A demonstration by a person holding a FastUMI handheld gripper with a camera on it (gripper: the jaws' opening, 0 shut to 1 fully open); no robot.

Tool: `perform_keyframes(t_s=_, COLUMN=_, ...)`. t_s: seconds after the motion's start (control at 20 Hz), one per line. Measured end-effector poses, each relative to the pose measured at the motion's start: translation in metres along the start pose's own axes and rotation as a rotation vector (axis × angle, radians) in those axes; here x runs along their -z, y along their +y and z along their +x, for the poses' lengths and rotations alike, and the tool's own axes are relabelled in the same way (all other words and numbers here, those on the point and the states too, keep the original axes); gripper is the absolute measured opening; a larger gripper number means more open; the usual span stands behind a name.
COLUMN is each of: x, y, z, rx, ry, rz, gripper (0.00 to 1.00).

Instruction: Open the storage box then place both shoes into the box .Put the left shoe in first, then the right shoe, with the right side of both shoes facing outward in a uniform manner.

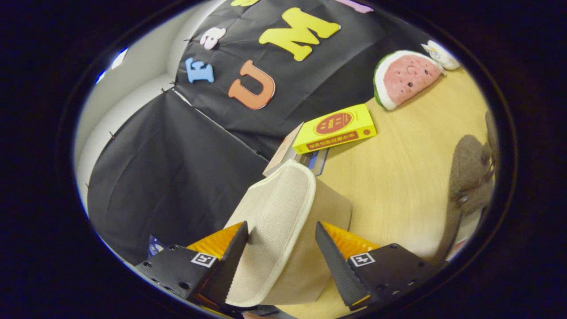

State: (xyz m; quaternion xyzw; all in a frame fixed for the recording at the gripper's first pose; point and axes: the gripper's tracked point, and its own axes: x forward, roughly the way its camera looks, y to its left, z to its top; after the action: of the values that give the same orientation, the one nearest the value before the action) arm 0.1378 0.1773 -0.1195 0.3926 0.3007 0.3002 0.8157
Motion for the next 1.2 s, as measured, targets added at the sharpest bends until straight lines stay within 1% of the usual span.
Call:
perform_keyframes(t_s=0.05, x=-0.001, y=0.003, z=0.002, rx=-0.012, ry=0.006, rz=0.019, gripper=0.84)
perform_keyframes(t_s=0.15, x=-0.003, y=0.003, z=0.002, rx=0.018, ry=0.024, rz=0.026, gripper=0.71)
perform_keyframes(t_s=0.3, x=-0.002, y=0.002, z=0.005, rx=0.044, ry=0.062, rz=0.053, gripper=0.62)
perform_keyframes(t_s=0.45, x=-0.002, y=0.005, z=0.001, rx=0.091, ry=0.074, rz=0.028, gripper=0.62)
perform_keyframes(t_s=0.6, x=-0.003, y=0.005, z=-0.002, rx=0.157, ry=0.088, rz=-0.026, gripper=0.55)
perform_keyframes(t_s=0.85, x=-0.005, y=0.012, z=-0.009, rx=0.273, ry=0.079, rz=-0.082, gripper=0.55)
perform_keyframes(t_s=0.95, x=-0.006, y=0.012, z=-0.01, rx=0.312, ry=0.079, rz=-0.144, gripper=0.48)
perform_keyframes(t_s=1.0, x=-0.007, y=0.013, z=-0.01, rx=0.323, ry=0.078, rz=-0.151, gripper=0.48)
perform_keyframes(t_s=1.05, x=-0.006, y=0.018, z=-0.01, rx=0.315, ry=0.072, rz=-0.142, gripper=0.48)
perform_keyframes(t_s=1.1, x=-0.005, y=0.03, z=-0.01, rx=0.279, ry=0.074, rz=-0.103, gripper=0.32)
perform_keyframes(t_s=1.15, x=-0.004, y=0.031, z=-0.012, rx=0.288, ry=0.085, rz=-0.104, gripper=0.17)
perform_keyframes(t_s=1.2, x=-0.006, y=0.031, z=-0.013, rx=0.302, ry=0.082, rz=-0.139, gripper=0.16)
